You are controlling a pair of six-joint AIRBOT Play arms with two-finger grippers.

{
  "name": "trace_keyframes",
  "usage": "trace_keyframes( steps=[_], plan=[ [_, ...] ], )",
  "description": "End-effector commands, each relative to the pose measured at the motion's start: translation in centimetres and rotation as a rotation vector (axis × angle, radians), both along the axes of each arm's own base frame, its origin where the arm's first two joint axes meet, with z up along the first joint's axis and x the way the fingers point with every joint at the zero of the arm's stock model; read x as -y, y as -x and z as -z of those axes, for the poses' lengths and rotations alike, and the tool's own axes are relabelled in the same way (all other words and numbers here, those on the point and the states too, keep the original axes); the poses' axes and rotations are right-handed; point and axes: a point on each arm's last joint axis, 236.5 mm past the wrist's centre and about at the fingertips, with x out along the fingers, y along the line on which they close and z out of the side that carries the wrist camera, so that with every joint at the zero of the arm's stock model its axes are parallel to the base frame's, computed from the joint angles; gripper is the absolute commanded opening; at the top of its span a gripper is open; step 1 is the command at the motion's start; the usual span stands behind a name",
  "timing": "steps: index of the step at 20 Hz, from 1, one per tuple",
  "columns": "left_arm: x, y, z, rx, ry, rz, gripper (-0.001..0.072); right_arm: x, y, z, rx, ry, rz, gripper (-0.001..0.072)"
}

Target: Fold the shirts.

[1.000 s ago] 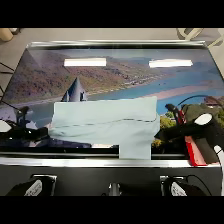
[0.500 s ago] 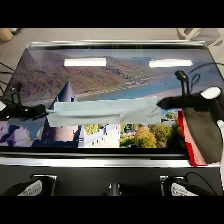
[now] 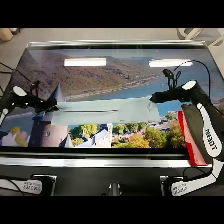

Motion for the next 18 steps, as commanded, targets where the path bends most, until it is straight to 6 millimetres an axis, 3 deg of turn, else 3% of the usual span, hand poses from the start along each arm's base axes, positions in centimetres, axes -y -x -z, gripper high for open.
trace_keyframes(
  steps=[1,2,3,5,7,9,13,17,18],
  plan=[
    [-0.2,-0.6,1.5,-0.056,0.021,-0.046,0.0623,1.0,0.0,-0.3,-0.010,0.005,-0.008,0.0406],
    [-1.0,-0.6,0.8,-0.059,0.007,-0.041,0.0710,2.4,0.3,-1.1,-0.007,0.026,-0.025,0.0558],
    [-2.2,-0.6,-0.3,-0.056,-0.015,-0.037,0.0710,4.3,1.0,-1.5,-0.028,0.038,-0.017,0.0637],
    [-3.7,-1.0,-3.1,-0.012,-0.038,-0.049,0.0709,7.2,3.4,-1.3,-0.137,-0.022,0.035,0.0685],
    [-4.0,-1.4,-6.1,0.063,-0.055,-0.056,0.0708,7.7,6.5,-0.3,-0.258,-0.079,-0.002,0.0705],
    [-3.5,-1.5,-8.9,0.127,-0.068,-0.046,0.0708,6.7,7.9,1.1,-0.332,-0.128,-0.029,0.0707],
    [-0.3,-1.4,-12.9,0.220,-0.078,0.021,0.0706,3.5,7.5,3.9,-0.369,-0.167,-0.037,0.0708],
    [4.9,-1.0,-13.6,0.242,-0.066,0.139,0.0706,-0.1,6.3,6.2,-0.394,-0.140,-0.002,0.0697],
    [6.5,-1.1,-13.3,0.249,-0.063,0.171,0.0706,-0.8,5.8,6.1,-0.378,-0.137,0.006,0.0613]
  ],
)
